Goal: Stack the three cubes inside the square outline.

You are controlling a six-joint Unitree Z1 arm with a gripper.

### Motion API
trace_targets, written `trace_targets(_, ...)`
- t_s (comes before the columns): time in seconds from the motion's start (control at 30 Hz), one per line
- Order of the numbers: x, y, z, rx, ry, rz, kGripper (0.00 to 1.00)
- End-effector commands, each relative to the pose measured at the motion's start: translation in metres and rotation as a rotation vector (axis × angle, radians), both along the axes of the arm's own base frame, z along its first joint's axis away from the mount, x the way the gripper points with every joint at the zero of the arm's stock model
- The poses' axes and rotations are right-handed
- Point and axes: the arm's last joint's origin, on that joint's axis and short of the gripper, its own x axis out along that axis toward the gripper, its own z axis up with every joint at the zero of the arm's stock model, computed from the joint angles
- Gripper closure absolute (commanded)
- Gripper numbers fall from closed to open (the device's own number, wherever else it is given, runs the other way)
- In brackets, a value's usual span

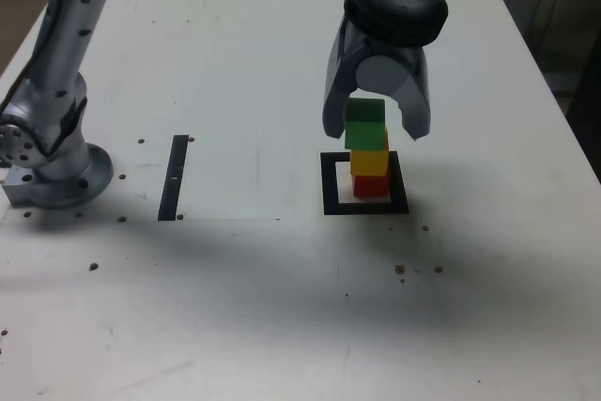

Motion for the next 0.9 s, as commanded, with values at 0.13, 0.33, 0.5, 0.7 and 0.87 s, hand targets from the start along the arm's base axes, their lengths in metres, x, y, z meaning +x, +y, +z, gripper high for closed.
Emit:
trace_targets(0.13,-0.008,0.002,0.011,0.006,-0.009,0.001,0.01)
trace_targets(0.33,-0.022,0.004,0.026,0.007,-0.039,0.0,0.01)
trace_targets(0.5,-0.041,0.007,0.047,-0.002,-0.086,-0.003,0.01)
trace_targets(0.7,-0.095,0.015,0.079,-0.01,-0.149,-0.022,0.01)
trace_targets(0.87,-0.142,0.023,0.09,-0.019,-0.163,-0.047,0.01)
